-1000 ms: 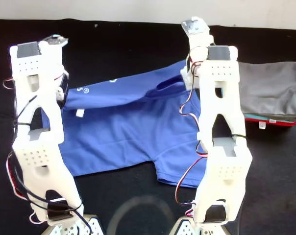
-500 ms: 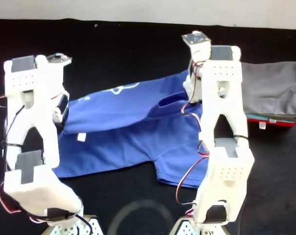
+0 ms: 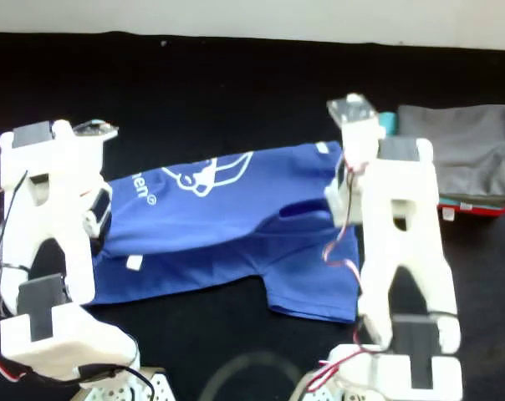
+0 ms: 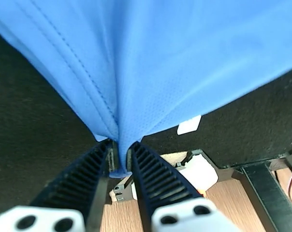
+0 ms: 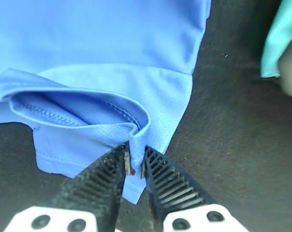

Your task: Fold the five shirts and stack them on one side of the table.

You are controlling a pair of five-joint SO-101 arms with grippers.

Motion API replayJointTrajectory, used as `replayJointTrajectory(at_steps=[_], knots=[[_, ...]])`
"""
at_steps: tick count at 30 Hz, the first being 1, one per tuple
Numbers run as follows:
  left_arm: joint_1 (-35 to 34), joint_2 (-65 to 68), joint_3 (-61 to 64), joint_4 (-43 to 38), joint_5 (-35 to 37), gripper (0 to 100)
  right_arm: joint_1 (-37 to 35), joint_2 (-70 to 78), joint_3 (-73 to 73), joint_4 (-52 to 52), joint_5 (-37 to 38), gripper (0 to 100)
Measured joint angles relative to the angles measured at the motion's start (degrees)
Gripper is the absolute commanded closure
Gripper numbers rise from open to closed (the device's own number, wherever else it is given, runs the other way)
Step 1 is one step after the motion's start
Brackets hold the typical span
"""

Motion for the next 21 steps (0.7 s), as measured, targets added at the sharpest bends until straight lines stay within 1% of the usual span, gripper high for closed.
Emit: replayJointTrajectory(at_steps=[5, 11, 16, 21], knots=[[-0.4, 0.0, 3.4, -0.9, -0.5, 99, 0.1, -3.7, 8.4, -1.0, 0.0, 99.3], [-0.8, -0.3, 4.2, -1.0, -0.5, 99, 0.9, -4.7, 9.3, 0.2, 0.0, 99.3], [-3.0, -3.3, 4.6, -0.2, -0.5, 99, 1.3, -10.6, 10.5, 1.2, 0.0, 99.3], [-3.1, -4.0, 8.8, -0.4, -0.5, 99, 1.3, -14.9, 15.3, 1.2, 0.0, 99.3]])
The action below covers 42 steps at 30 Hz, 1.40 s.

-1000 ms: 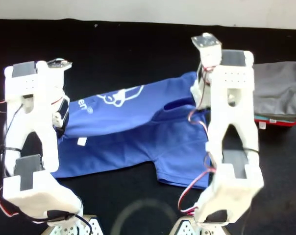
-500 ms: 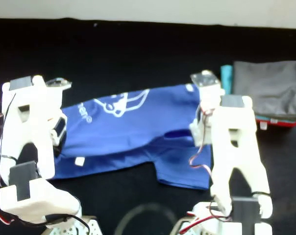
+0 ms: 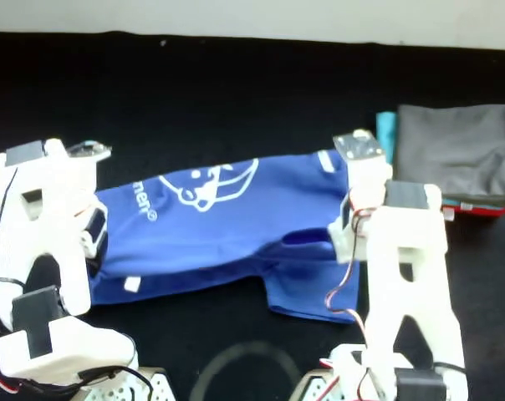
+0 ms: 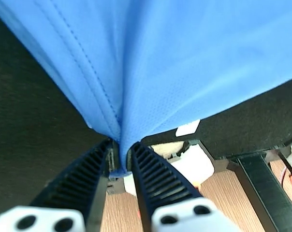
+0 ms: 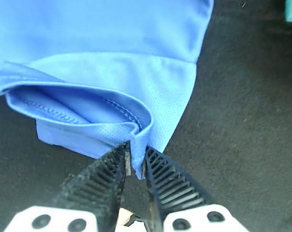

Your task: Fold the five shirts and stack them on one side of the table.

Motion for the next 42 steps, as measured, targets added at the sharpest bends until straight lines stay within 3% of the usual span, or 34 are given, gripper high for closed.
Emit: replayJointTrajectory(at_steps=[10, 16, 20, 23, 29, 35, 39, 42], knots=[[0.0, 0.0, 10.4, -10.3, 0.0, 99, 0.0, -1.1, 10.4, -7.7, 0.0, 99.3], [0.0, 0.0, 10.4, -10.9, 0.0, 94, 0.0, -1.1, 10.4, -7.3, 0.0, 98.1], [0.0, 0.0, 10.4, -10.9, 0.0, 84, 0.0, -1.1, 10.4, -3.4, 0.0, 86.1], [0.0, 0.0, 10.4, -10.9, 0.0, 83, 0.0, -1.1, 10.4, -1.3, 0.0, 78.9], [0.0, 0.0, 10.4, -10.5, 0.0, 83, 0.0, -1.1, 10.4, 1.8, 0.0, 79.6], [0.0, 0.0, 3.2, -4.3, 0.0, 84, 0.0, -1.1, 6.0, 4.7, 0.0, 80.5], [-0.5, 0.0, -3.4, -3.6, 0.1, 99, 0.0, -1.1, -1.8, 1.5, 0.0, 99.8], [0.3, 0.0, -5.4, -4.0, 1.1, 99, -1.3, -0.7, -6.3, -3.3, 0.0, 98.4]])
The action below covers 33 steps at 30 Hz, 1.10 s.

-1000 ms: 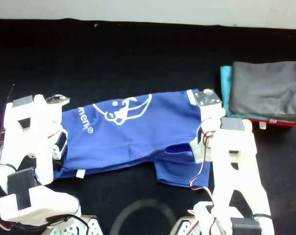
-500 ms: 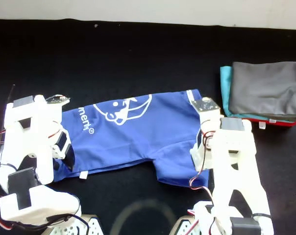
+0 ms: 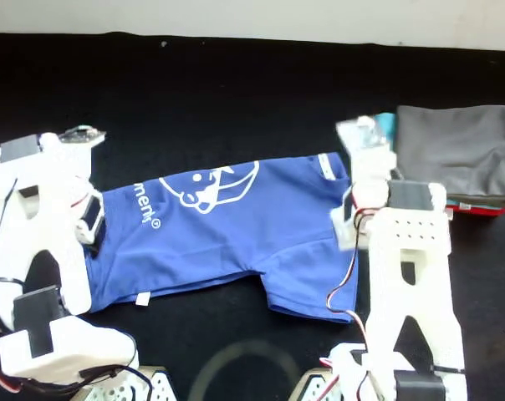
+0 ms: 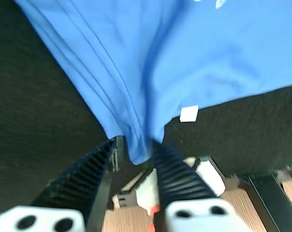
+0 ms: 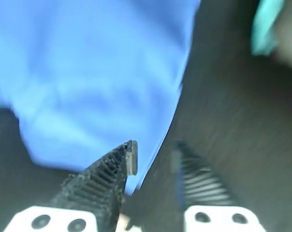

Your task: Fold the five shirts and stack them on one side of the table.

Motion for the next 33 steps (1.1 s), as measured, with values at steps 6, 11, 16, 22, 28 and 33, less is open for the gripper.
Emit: replayJointTrajectory(at_steps=[6, 11, 16, 22, 28, 33], knots=[[6.9, 0.0, 3.7, -8.2, 5.0, 99, -8.3, 12.3, -6.8, -3.1, -3.1, 99.1], [7.1, 0.0, 8.1, -17.8, 6.2, 99, -9.1, 28.0, -17.7, -6.8, -6.2, 99.1], [4.3, 0.0, 8.7, -26.8, 6.2, 99, -9.3, 43.3, -31.7, -6.9, -6.5, 99.1], [3.2, 12.0, 4.0, -33.0, 6.3, 99, -9.3, 58.2, -45.0, -6.9, -6.6, 99.1], [-2.3, 28.0, -14.6, -24.6, 6.7, 99, -9.0, 68.0, -53.6, -7.3, -6.6, 99.1], [-3.6, 40.2, -33.1, -15.4, 6.1, 99, -7.7, 75.0, -62.9, -6.9, -6.5, 99.1]])
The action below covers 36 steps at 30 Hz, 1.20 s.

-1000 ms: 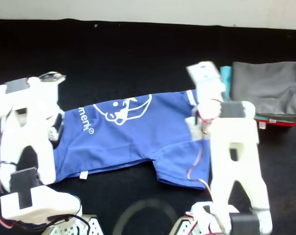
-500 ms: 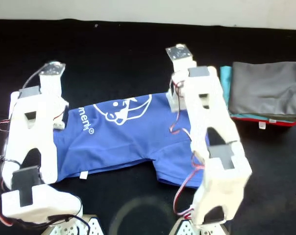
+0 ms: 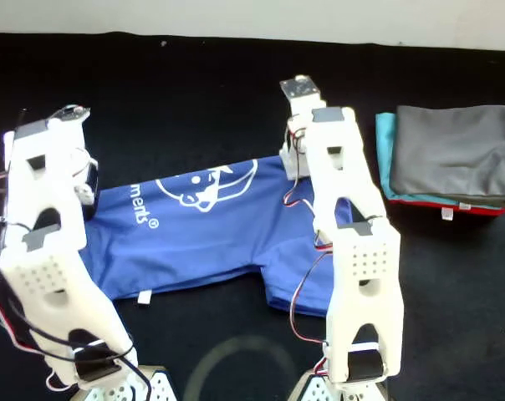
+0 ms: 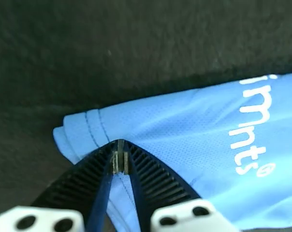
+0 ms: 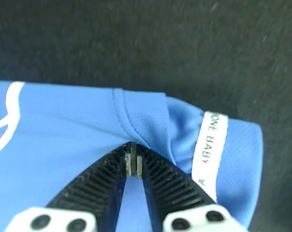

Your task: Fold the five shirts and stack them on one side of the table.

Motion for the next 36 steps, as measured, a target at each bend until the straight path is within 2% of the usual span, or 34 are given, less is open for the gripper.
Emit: replayJointTrajectory(at_steps=[10, 16, 18, 23, 29, 36], knots=[[-0.4, 23.0, -40.6, 17.0, -0.3, 99, 0.2, 3.9, -19.1, 10.5, 0.0, 99.1], [-0.7, 29.3, -57.8, 23.7, -0.9, 99, 0.2, 3.9, -28.0, 20.1, 0.0, 99.1], [-1.8, 29.2, -59.0, 24.0, -0.9, 96, 0.2, 3.9, -30.1, 22.8, 0.0, 99.1], [-3.7, 26.5, -53.8, 24.1, -0.9, 80, 0.2, 3.9, -32.0, 25.1, 0.0, 99.1], [-3.6, 21.0, -43.7, 24.2, -1.2, 83, 0.2, 3.9, -32.0, 25.1, 0.0, 99.1], [-2.4, 20.9, -42.0, 24.2, -0.4, 83, -1.8, 3.9, -32.0, 25.1, 0.0, 99.1]])
